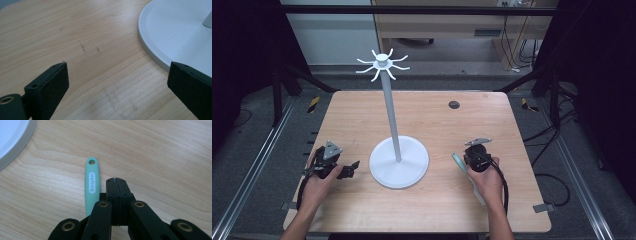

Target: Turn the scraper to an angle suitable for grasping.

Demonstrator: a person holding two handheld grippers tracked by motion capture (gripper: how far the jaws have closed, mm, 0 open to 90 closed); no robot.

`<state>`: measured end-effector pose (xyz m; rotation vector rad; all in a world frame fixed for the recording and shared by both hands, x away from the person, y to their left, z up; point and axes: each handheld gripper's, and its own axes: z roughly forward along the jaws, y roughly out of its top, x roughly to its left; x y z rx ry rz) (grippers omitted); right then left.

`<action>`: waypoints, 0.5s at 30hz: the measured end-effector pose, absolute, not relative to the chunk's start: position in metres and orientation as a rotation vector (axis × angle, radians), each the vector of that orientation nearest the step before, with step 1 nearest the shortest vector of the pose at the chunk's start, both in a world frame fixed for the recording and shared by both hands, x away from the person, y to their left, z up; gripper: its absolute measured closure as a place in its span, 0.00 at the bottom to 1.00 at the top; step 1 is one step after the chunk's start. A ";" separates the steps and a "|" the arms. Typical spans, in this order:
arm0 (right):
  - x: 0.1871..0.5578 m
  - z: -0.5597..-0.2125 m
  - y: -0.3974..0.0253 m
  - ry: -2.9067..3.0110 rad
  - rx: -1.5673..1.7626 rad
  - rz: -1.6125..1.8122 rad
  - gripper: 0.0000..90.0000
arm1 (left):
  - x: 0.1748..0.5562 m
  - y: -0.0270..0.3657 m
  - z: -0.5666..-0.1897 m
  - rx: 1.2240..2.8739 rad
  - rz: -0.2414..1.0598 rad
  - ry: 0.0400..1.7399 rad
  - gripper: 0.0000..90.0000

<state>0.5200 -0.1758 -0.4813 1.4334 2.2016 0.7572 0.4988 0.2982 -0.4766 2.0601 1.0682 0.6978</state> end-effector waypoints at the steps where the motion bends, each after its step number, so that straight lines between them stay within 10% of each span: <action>1: 0.520 -0.482 -0.175 2.206 1.429 0.752 1.00 | 0.499 0.298 -0.477 2.062 0.698 1.067 0.04; 15: 0.519 -0.486 -0.164 2.337 1.389 0.827 1.00 | 0.498 0.295 -0.478 2.084 0.690 1.055 0.04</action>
